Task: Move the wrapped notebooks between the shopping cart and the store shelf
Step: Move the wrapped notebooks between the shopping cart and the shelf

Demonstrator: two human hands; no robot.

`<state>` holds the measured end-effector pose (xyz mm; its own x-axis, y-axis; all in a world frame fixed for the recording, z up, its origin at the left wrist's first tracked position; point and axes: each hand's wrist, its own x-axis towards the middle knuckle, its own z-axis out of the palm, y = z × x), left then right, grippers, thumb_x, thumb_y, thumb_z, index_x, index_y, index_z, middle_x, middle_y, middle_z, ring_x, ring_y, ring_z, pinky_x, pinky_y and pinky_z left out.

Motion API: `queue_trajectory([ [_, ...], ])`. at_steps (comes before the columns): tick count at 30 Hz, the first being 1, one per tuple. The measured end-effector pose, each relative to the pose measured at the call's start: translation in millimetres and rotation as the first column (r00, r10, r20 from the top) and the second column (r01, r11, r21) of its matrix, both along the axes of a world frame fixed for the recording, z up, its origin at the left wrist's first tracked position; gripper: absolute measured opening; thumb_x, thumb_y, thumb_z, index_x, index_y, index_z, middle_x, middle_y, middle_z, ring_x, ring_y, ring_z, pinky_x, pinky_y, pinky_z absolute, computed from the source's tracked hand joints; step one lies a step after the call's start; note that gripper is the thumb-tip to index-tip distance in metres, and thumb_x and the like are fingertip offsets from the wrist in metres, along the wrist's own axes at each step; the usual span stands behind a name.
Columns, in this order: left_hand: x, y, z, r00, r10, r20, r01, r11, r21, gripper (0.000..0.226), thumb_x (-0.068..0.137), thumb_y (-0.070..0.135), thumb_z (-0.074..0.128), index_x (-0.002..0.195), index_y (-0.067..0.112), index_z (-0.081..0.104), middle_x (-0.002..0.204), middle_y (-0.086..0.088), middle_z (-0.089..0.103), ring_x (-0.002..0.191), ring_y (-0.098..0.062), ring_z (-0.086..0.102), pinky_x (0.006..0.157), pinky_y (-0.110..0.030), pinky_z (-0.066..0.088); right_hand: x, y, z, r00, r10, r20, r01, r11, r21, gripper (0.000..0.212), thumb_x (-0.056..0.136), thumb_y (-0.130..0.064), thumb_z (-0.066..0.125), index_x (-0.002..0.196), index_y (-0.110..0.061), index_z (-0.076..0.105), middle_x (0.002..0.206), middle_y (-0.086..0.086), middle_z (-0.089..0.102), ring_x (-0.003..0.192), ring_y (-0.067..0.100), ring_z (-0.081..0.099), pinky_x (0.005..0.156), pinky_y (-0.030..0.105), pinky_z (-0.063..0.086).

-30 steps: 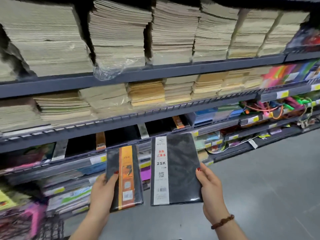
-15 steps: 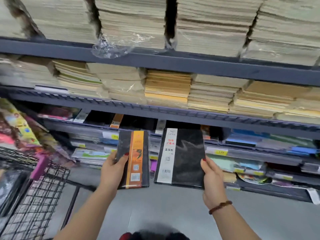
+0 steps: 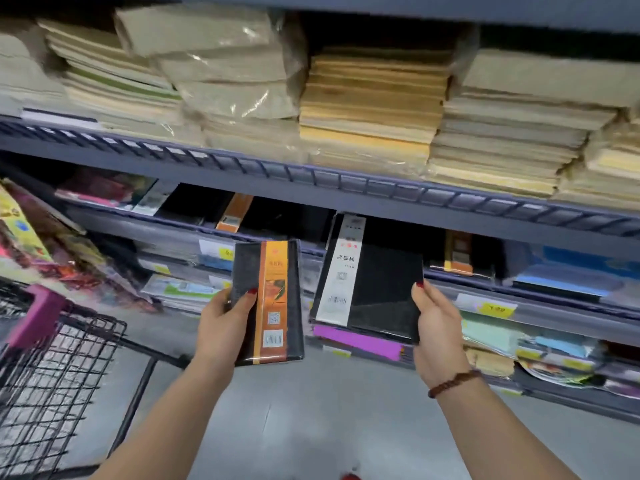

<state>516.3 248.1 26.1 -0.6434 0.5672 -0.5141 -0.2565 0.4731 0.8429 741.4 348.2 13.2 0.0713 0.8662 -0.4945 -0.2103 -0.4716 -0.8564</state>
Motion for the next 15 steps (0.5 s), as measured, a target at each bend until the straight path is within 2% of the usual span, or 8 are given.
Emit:
queue_trajectory([
  [2,-4.1,1.9,-11.4,1.0,-0.002,0.022,0.002,1.0,0.001,0.022,0.092,0.027,0.058,0.107,0.012,0.061,0.084,-0.007,0.074,0.07,-0.024,0.072,0.057,-0.031,0.052,0.6,-2.0,2.1,0.988,0.15,-0.023,-0.149,0.988,0.043,0.042,0.087,-0.018,0.063,0.128,-0.017,0.056,0.117,0.001,0.068,0.11,0.018,0.063,0.102,0.042,0.045],
  [3,-5.8,2.4,-15.8,1.0,-0.003,0.029,0.003,1.0,-0.001,0.021,0.092,0.027,0.058,0.107,0.012,0.061,0.084,-0.007,0.074,0.069,-0.024,0.072,0.056,-0.03,0.051,2.9,-5.4,2.9,0.976,0.217,-0.037,-0.214,0.975,0.068,0.062,0.079,-0.024,0.07,0.136,-0.019,0.047,0.118,0.0,0.067,0.108,0.017,0.064,0.099,0.042,0.047],
  [5,-8.4,2.1,-22.1,0.999,-0.006,0.043,0.006,1.0,0.009,0.02,0.092,0.028,0.059,0.103,0.012,0.062,0.082,-0.007,0.074,0.068,-0.024,0.07,0.056,-0.03,0.05,9.4,-11.9,2.7,0.95,0.311,0.027,-0.312,0.943,0.121,0.104,0.054,-0.037,0.085,0.143,-0.038,0.029,0.127,-0.005,0.06,0.11,0.012,0.062,0.096,0.04,0.05],
  [6,-9.5,1.7,-24.4,0.999,-0.006,0.05,0.005,1.0,0.02,0.018,0.091,0.027,0.059,0.1,0.012,0.063,0.081,-0.007,0.073,0.067,-0.024,0.069,0.057,-0.03,0.049,10.0,-15.7,2.8,0.923,0.362,0.132,-0.38,0.91,0.165,0.111,0.047,-0.038,0.087,0.139,-0.046,0.027,0.132,-0.01,0.054,0.114,0.008,0.059,0.095,0.037,0.051],
  [8,-11.6,0.8,-29.2,0.999,-0.011,0.053,0.009,0.999,0.035,0.014,0.091,0.027,0.06,0.094,0.014,0.064,0.078,-0.006,0.073,0.064,-0.022,0.068,0.058,-0.031,0.049,8.2,-20.9,-3.1,0.794,0.418,0.441,-0.549,0.805,0.226,0.11,0.051,-0.03,0.09,0.137,-0.053,0.025,0.143,-0.015,0.036,0.126,-0.002,0.042,0.103,0.023,0.042],
  [10,-13.6,2.2,-31.8,0.998,-0.031,0.055,0.028,0.998,0.052,0.014,0.091,0.028,0.06,0.092,0.015,0.065,0.078,-0.006,0.073,0.064,-0.022,0.068,0.059,-0.031,0.049,3.9,-21.9,-10.1,0.677,0.318,0.664,-0.611,0.745,0.267,0.095,0.061,-0.02,0.086,0.134,-0.049,0.033,0.147,-0.015,0.022,0.128,-0.014,0.026,0.102,0.004,0.027],
  [11,-14.7,3.8,-33.4,0.998,-0.043,0.054,0.04,0.997,0.059,0.015,0.091,0.029,0.06,0.094,0.015,0.065,0.077,-0.005,0.074,0.066,-0.023,0.069,0.06,-0.032,0.049,1.2,-21.2,-13.6,0.669,0.254,0.699,-0.6,0.739,0.306,0.084,0.064,-0.018,0.084,0.129,-0.047,0.04,0.148,-0.012,0.021,0.13,-0.012,0.024,0.104,0.004,0.025],
  [15,-19.1,12.1,-38.7,0.998,-0.061,0.036,0.057,0.995,0.087,0.015,0.091,0.028,0.06,0.096,0.016,0.065,0.08,-0.004,0.073,0.068,-0.022,0.068,0.059,-0.031,0.048,-11.2,-13.4,-28.2,0.529,0.003,0.849,-0.602,0.707,0.372,0.055,0.073,-0.027,0.077,0.124,-0.034,0.057,0.154,-0.004,0.024,0.142,0.015,0.019,0.112,0.031,0.021],
])
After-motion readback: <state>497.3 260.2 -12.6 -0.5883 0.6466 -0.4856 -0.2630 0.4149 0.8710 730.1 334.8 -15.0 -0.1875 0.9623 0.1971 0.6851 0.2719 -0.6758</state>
